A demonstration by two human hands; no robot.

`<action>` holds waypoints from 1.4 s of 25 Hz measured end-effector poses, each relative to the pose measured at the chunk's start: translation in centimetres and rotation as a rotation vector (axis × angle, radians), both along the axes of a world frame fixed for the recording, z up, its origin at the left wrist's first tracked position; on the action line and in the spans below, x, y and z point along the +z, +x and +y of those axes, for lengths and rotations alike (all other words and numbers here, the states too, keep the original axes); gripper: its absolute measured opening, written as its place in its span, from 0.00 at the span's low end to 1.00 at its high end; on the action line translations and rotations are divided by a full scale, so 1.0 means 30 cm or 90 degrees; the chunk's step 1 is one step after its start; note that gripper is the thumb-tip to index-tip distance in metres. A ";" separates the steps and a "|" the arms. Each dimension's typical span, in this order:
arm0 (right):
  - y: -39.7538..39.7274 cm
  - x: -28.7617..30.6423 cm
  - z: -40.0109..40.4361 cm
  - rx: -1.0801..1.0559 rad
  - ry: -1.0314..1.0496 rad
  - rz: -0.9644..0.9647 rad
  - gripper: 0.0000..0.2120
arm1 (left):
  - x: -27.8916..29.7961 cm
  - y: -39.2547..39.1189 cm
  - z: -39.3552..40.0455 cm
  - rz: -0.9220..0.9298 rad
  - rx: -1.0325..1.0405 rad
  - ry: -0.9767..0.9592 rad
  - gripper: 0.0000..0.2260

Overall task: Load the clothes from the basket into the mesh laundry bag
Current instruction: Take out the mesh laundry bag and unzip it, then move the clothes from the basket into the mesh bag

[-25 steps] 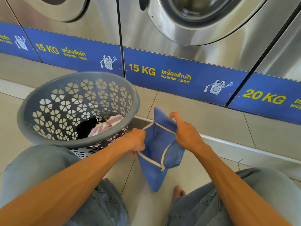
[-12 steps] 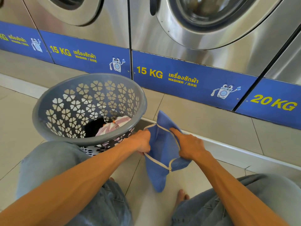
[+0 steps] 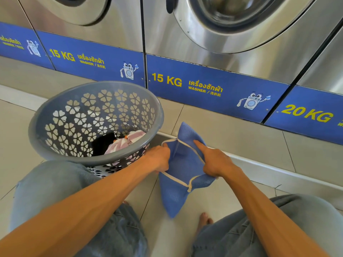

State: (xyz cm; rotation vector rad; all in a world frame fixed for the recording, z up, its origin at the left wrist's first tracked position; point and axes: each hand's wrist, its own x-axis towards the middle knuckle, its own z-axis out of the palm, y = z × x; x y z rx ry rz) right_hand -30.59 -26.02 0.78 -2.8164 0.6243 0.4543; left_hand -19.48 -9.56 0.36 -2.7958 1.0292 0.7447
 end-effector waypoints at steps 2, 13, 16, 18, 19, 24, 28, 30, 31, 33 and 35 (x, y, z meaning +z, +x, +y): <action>0.006 -0.008 0.009 -0.011 0.036 -0.017 0.47 | -0.004 0.006 -0.001 0.010 0.012 0.005 0.31; 0.043 0.038 0.064 -0.060 0.143 -0.122 0.46 | 0.202 0.050 -0.029 0.092 0.002 -0.215 0.20; 0.061 0.061 0.087 -0.094 0.181 -0.147 0.45 | 0.297 0.127 0.016 0.073 0.074 -0.388 0.24; 0.093 0.077 0.105 -0.104 0.204 -0.152 0.44 | 0.316 0.202 0.048 0.002 0.147 -0.496 0.18; 0.111 0.086 0.115 -0.101 0.204 -0.147 0.43 | 0.311 0.242 0.061 -0.029 0.182 -0.531 0.17; 0.224 0.089 0.160 -0.093 0.188 -0.132 0.42 | 0.150 0.495 0.136 -0.023 0.127 -0.298 0.18; 0.272 0.058 0.181 -0.083 0.191 -0.117 0.43 | -0.129 0.601 0.146 0.004 -0.061 0.051 0.30; 0.274 0.043 0.181 -0.077 0.174 -0.115 0.43 | -0.267 0.624 0.138 0.026 -0.118 0.223 0.39; 0.277 0.036 0.174 -0.077 0.173 -0.111 0.43 | -0.322 0.634 0.136 0.013 -0.135 0.266 0.42; 0.289 0.021 0.156 -0.077 0.180 -0.110 0.43 | -0.404 0.649 0.138 -0.041 -0.158 0.243 0.40; 0.290 0.019 0.147 -0.075 0.181 -0.113 0.42 | -0.416 0.659 0.133 -0.048 -0.127 0.141 0.30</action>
